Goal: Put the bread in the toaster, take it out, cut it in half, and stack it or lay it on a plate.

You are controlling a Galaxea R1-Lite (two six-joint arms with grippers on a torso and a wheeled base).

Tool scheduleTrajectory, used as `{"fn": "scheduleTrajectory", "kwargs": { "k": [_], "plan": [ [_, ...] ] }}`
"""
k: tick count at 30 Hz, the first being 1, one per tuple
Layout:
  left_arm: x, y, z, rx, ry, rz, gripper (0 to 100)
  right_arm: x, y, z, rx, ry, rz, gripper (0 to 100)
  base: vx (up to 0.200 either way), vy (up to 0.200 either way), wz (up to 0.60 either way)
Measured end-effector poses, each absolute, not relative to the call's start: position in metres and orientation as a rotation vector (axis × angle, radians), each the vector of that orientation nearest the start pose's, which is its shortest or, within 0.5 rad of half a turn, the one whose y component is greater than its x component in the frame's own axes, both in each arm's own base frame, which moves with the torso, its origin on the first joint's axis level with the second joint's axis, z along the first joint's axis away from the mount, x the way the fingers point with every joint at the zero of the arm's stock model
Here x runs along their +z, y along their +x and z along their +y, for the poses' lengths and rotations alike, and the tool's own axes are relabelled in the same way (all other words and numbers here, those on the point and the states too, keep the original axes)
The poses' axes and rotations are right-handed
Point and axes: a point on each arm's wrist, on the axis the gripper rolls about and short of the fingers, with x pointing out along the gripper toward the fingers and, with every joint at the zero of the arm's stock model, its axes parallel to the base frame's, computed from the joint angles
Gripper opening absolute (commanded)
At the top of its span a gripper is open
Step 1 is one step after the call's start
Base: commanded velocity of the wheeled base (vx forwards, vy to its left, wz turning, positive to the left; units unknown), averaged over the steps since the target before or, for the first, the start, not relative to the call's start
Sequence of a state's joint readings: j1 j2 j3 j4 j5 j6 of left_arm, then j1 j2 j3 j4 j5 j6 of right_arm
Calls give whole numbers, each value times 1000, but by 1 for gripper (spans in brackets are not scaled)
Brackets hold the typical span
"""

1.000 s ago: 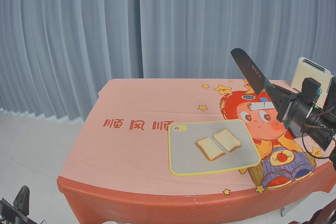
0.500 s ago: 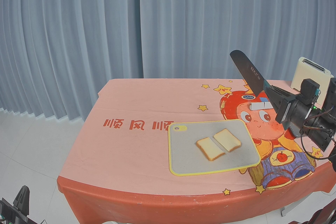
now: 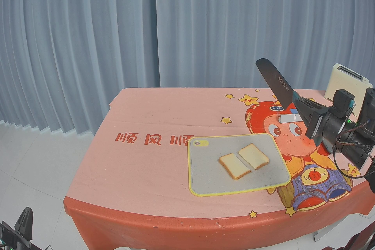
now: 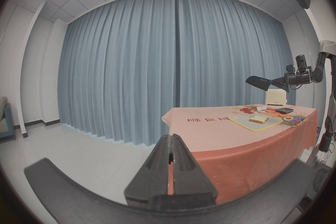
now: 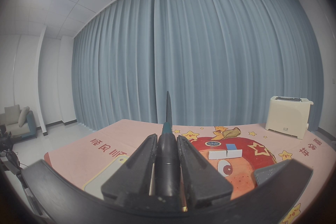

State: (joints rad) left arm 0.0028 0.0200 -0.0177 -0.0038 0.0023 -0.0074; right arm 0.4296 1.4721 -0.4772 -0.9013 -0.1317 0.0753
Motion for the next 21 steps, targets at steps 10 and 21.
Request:
{"fn": "scheduleTrajectory", "kwargs": {
  "k": [10,21],
  "plan": [
    [81,-23,0,6,-7,-2,0,186,219,82,228,51,95,0,0,0,0],
    [81,-23,0,5,-7,-2,0,183,228,71,167,28,102,0,0,0,0]
  ]
}}
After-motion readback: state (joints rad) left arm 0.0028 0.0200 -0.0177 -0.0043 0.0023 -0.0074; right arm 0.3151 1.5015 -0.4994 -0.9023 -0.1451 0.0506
